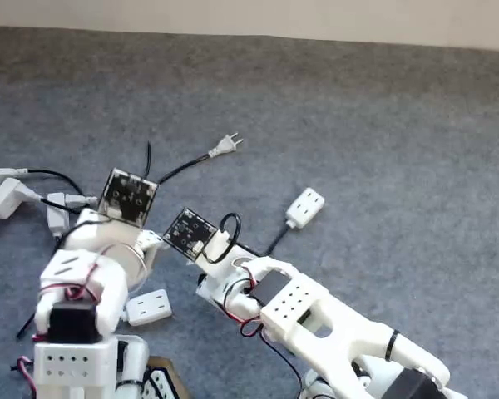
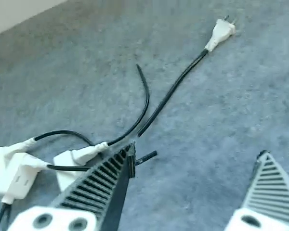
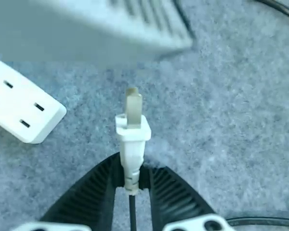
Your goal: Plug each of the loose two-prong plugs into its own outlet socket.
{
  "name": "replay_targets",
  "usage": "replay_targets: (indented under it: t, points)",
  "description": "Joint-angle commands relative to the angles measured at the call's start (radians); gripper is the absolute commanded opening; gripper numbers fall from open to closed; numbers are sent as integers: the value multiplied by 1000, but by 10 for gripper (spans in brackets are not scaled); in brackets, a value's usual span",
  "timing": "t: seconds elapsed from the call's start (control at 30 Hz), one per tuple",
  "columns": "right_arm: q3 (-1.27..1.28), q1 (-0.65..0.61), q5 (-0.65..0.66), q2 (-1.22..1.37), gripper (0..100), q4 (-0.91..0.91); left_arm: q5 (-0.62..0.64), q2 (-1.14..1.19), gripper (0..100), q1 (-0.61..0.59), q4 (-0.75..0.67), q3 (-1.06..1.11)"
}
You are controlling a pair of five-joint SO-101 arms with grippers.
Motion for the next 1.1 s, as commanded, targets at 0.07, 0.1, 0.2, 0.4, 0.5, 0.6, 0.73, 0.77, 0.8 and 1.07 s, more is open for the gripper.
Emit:
replay_targets:
  t: [0.07, 0.1, 0.2, 0.4, 0.5, 0.6, 0.73, 0.77, 0.8, 1.07]
  points:
    - [-15, -12, -25, -7, 5, -19, 55, -79, 367, 94, -14, 104]
    - [-15, -12, -43, -8, 5, -18, 55, -81, 367, 99, -14, 114]
    - [-30, -13, -69, -12, 5, -12, 54, -81, 366, 102, -14, 153]
    - [-186, -12, -118, -157, 5, 237, 51, -81, 365, 99, -72, 239]
    - [-217, -7, -121, -274, 5, 309, 51, -81, 365, 104, -78, 252]
    - [-209, -5, -121, -372, 5, 354, 51, -76, 365, 105, -78, 254]
    - [-199, -4, -121, -437, 5, 366, 51, -76, 365, 147, -77, 255]
    - [-196, -4, -121, -437, 5, 366, 49, -73, 365, 159, -77, 255]
    - [-196, -4, -121, -437, 5, 366, 49, -73, 365, 170, -69, 257]
    - [-197, 73, -124, -440, 5, 366, 15, -73, 364, 220, -51, 272]
